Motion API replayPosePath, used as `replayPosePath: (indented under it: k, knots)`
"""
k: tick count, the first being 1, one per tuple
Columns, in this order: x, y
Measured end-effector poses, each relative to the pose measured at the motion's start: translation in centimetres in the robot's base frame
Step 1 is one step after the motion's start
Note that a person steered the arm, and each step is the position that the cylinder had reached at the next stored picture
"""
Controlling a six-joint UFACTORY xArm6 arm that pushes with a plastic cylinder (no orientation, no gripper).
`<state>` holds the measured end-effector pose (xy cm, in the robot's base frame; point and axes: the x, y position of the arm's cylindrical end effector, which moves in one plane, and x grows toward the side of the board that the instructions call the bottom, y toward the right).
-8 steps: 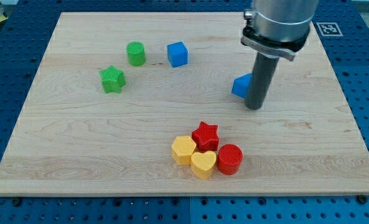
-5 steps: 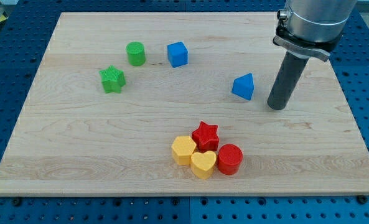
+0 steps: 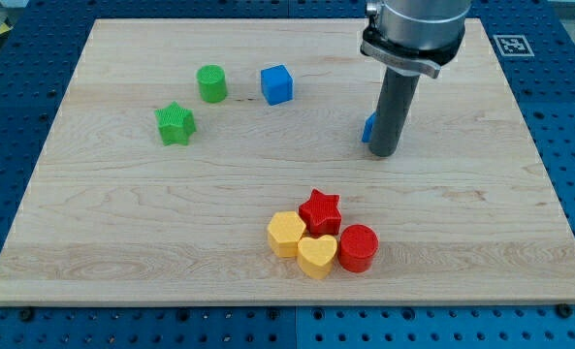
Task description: Slide the blue triangle up and slightly left
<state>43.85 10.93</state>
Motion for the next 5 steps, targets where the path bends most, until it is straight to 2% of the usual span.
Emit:
replayPosePath:
  k: [2, 3, 4, 5]
  knots:
    - [-4.6, 0.0]
    - [-5.7, 0.0]
    - [-5.1, 0.8]
    - [-4.5, 4.2]
